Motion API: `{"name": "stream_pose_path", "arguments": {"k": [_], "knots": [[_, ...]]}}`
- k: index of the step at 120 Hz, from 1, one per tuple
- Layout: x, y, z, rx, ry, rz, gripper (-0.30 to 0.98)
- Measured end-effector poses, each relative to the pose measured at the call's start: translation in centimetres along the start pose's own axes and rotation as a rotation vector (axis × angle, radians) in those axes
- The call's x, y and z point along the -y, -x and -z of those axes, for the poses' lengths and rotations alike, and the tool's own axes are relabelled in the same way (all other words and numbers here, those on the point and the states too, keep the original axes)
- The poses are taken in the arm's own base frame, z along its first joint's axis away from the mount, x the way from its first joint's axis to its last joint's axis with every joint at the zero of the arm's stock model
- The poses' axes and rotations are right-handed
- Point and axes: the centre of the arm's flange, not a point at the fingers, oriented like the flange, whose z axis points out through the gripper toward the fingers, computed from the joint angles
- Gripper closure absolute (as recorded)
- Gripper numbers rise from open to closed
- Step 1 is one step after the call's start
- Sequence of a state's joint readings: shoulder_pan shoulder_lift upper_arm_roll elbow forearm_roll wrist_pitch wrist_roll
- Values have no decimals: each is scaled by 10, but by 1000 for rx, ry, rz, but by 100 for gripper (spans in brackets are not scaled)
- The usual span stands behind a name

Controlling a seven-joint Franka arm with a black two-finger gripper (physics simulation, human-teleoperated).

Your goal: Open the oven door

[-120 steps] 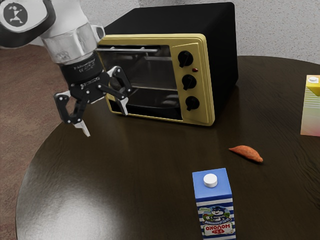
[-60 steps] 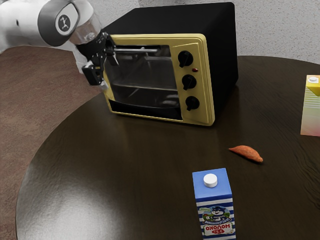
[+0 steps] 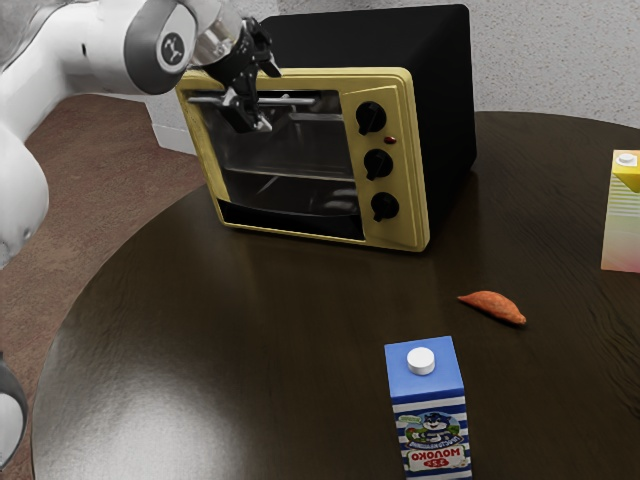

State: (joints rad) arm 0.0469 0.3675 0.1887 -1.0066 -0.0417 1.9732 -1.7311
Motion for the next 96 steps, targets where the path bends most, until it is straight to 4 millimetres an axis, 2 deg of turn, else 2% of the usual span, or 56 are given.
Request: {"name": "stream_pose_path", "arguments": {"k": [9, 23, 46, 77, 96], "knots": [[0, 14, -14, 18, 13, -12, 0], [-3, 26, -23, 40, 48, -20, 0], [-11, 19, -37, 35, 94, -42, 0], [-18, -11, -49, 5, 121, -61, 0], [-19, -47, -61, -31, 110, -72, 0]]}}
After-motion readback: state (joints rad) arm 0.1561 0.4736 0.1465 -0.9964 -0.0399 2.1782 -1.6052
